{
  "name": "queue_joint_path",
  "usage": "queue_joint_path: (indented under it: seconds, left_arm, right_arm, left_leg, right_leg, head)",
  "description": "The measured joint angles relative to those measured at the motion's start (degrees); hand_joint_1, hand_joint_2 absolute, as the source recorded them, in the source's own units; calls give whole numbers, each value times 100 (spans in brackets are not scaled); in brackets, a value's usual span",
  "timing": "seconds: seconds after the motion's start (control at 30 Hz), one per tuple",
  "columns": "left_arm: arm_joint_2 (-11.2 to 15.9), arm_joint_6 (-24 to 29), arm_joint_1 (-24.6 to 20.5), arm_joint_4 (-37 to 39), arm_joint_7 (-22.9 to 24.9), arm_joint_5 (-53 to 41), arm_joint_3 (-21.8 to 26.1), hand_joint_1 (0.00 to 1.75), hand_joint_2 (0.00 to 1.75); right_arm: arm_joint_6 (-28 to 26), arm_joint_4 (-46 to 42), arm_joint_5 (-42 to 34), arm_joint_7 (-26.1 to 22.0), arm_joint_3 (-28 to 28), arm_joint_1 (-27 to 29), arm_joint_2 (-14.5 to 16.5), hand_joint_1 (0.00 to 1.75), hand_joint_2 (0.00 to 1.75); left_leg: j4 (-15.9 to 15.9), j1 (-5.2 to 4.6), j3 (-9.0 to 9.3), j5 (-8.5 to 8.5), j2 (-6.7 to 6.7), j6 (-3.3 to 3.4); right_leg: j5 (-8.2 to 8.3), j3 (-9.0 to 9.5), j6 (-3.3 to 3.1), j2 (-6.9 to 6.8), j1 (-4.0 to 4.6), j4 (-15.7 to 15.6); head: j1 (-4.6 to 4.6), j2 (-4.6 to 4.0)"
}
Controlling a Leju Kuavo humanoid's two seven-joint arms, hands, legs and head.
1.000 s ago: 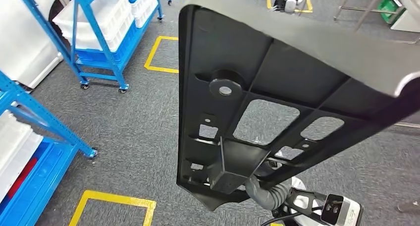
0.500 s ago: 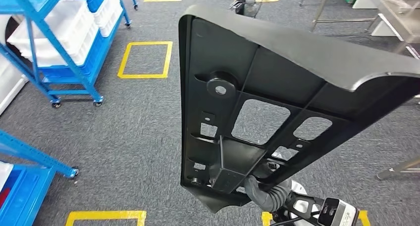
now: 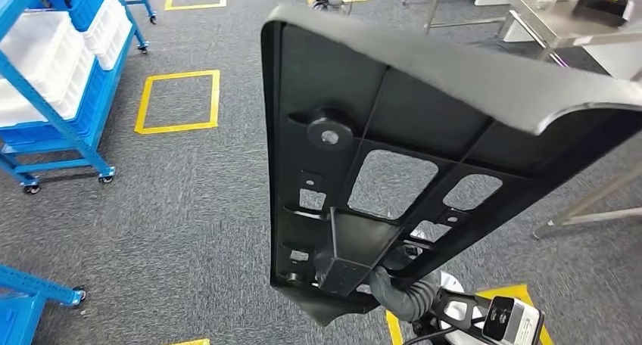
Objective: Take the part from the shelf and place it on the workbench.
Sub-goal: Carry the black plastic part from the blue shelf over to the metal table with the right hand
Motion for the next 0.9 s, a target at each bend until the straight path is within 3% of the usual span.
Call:
queue_joint_path:
  seconds: [0.07, 0.1, 0.13, 0.2, 0.27, 0.3, 0.37, 0.4, 0.47, 0.53, 0.57, 0.6, 0.63, 0.67, 0.7, 0.77, 0.83, 0.9]
  left_arm:
    - [-2, 6, 14, 0, -4, 0, 20, 0, 175]
    - [-2, 4, 14, 0, -11, 0, 23, 0, 175]
    - [-3, -1, 9, 0, -21, 0, 25, 0, 175]
    - [-8, -17, 1, 0, -43, 0, 25, 0, 175]
    - [-13, -35, 2, 0, -59, 0, 25, 0, 175]
    - [-13, -44, 3, 0, -65, 0, 26, 0, 175]
    - [-15, -56, -4, 0, -77, 0, 26, 0, 175]
    - [-17, -60, -11, 0, -82, 0, 27, 0, 175]
    - [-22, -60, -15, 0, -88, 2, 27, 0, 175]
    - [-25, -55, 3, 0, -89, 6, 27, 0, 175]
    - [-25, -52, 15, 0, -86, 8, 28, 0, 175]
    - [-26, -51, 23, 0, -79, 9, 29, 0, 175]
    - [-27, -50, 26, 0, -69, 10, 30, 0, 175]
    - [-28, -46, 23, 0, -56, 11, 31, 0, 175]
    - [-27, -42, 19, 0, -39, 11, 31, 0, 175]
    - [-23, -31, 9, 0, -9, 10, 32, 0, 175]
    - [-22, -16, -1, 0, 8, 9, 33, 0, 175]
    - [-22, -4, -19, 0, 11, 8, 33, 0, 175]
  right_arm:
    - [15, 33, -24, 17, 5, -32, 1, 171, 175]
    - [22, 50, -35, 25, 7, -33, 1, 171, 175]
    - [27, 64, -45, 31, 8, -32, 1, 171, 175]
    - [29, 79, -59, 30, 10, -34, 1, 171, 175]
    - [29, 81, -66, 22, 10, -36, 3, 171, 175]
    - [29, 84, -69, 16, 10, -36, 4, 171, 175]
    - [30, 90, -80, 8, 10, -32, 6, 171, 175]
    - [34, 92, -87, 6, 10, -30, 8, 171, 175]
    - [48, 97, -105, 1, 10, -34, 16, 171, 175]
    - [74, 111, -112, -4, 10, -34, 26, 171, 175]
    - [90, 122, -111, -3, 10, -31, 29, 171, 175]
    - [106, 135, -110, -3, 10, -30, 30, 171, 175]
    - [119, 149, -107, -3, 10, -31, 30, 171, 175]
    - [132, 162, -103, -3, 10, -36, 33, 171, 175]
    - [142, 175, -98, -3, 10, -44, 42, 171, 175]
    - [152, 196, -90, -4, 10, -68, 68, 171, 175]
    - [156, 211, -82, -7, 10, -83, 87, 171, 175]
    - [158, 217, -76, -10, 10, -85, 91, 171, 175]
  left_leg:
    - [3, -21, -12, -1, 143, 13]
    - [4, -26, -14, -4, 210, 14]
    - [6, -29, -12, -8, 271, 11]
    - [13, -32, 9, -28, 378, -7]
    - [33, -56, 28, -59, 468, -55]
    - [38, -66, 35, -70, 513, -84]
    - [32, -71, 53, -85, 607, -148]
    - [55, -60, 55, -117, 588, -180]
    - [390, -35, -76, -352, 369, -231]
    - [1176, -18, -433, -753, 121, -260]
    - [1558, -16, -619, -893, 77, -268]
    - [1771, -16, -733, -924, 62, -269]
    - [1756, -16, -744, -833, 56, -264]
    - [1486, -15, -634, -634, 40, -252]
    - [1051, -11, -447, -387, -29, -236]
    - [306, -11, -119, -95, -220, -204]
    - [100, -27, -28, -72, -284, -165]
    - [70, -27, -22, -34, -179, -95]
  right_leg:
    - [-279, -340, 23, -97, -17, 717]
    - [-272, -391, 29, -114, -22, 832]
    - [-156, -316, 29, -136, -23, 700]
    - [206, 128, 1, -292, -11, -113]
    - [398, 482, -43, -462, 31, -776]
    - [404, 533, -64, -488, 51, -891]
    - [418, 522, -113, -370, 66, -910]
    - [434, 526, -143, -317, 57, -930]
    - [470, 539, -206, -219, 26, -972]
    - [481, 533, -235, -109, 18, -974]
    - [482, 528, -239, -43, 21, -967]
    - [482, 525, -240, 25, 23, -958]
    - [481, 525, -238, 95, 25, -947]
    - [479, 529, -234, 164, 24, -935]
    - [474, 533, -225, 232, 21, -923]
    - [470, 517, -182, 359, 25, -895]
    - [488, 479, -118, 463, 15, -884]
    - [492, 449, -51, 488, 1, -876]
  head:
    - [-1, 0]
    - [0, 0]
    - [0, 0]
    - [0, 0]
    - [-1, 0]
    - [-1, 0]
    - [-1, 0]
    - [-1, 0]
    - [-1, 0]
    - [-1, 0]
    - [-1, 0]
    - [-1, 0]
    - [-1, 0]
    - [-1, 0]
    - [-1, 0]
    - [-1, 0]
    - [-1, 0]
    - [-1, 0]
